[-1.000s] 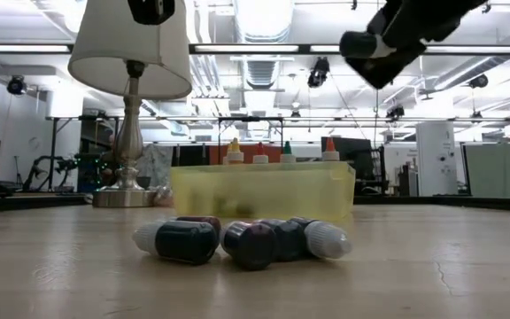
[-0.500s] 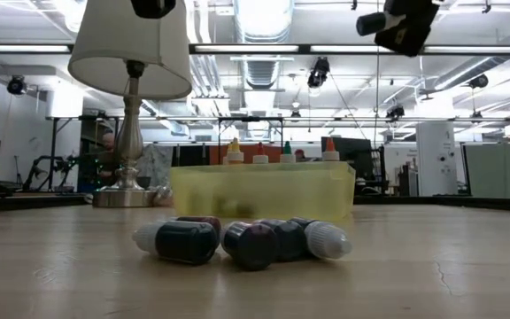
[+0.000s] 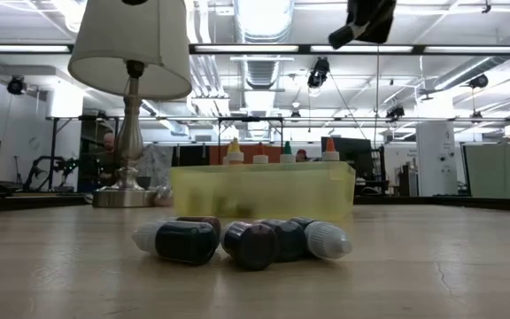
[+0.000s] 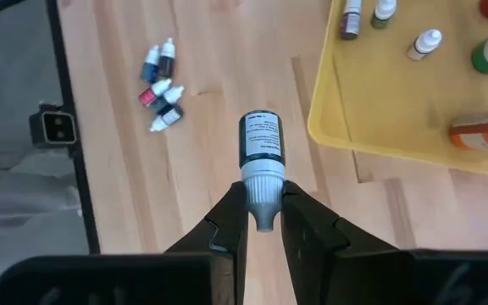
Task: Pick & Place food coloring
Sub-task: Put the small purple food coloring bottle into the yellow bin
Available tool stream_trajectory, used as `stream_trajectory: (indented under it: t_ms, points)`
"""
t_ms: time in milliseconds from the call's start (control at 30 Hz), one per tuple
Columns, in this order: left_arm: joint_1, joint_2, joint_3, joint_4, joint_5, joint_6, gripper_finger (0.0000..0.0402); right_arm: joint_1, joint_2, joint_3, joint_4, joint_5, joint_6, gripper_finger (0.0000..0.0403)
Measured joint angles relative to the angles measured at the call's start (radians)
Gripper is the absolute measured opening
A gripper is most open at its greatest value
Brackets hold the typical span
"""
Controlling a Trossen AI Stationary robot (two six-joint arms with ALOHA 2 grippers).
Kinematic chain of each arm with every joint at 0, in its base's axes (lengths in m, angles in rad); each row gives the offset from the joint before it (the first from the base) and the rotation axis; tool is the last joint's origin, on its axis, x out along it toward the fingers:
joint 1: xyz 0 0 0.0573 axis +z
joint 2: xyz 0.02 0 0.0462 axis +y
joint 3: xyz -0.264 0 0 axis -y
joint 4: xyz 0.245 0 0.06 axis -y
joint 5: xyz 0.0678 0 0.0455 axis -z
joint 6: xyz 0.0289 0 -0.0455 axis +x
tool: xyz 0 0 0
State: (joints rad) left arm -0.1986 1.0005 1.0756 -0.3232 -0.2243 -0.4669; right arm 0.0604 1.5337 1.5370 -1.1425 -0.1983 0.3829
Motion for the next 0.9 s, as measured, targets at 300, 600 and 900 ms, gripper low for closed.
stream_trajectory:
  t_ms: [300,600,900]
  points:
    - [0.000,-0.089,-0.001,-0.210,-0.074,0.011,0.0119,-0.055,0.181,0.126,-0.132,0.000,0.018,0.0049]
    - [0.000,-0.137,-0.001,-0.302,-0.090,0.071,0.0043,-0.108,0.377,0.305,-0.239,0.000,0.018,0.0049]
    - [0.000,-0.206,-0.001,-0.342,-0.089,0.108,0.0002,-0.161,0.557,0.478,-0.418,0.045,-0.003,0.0049]
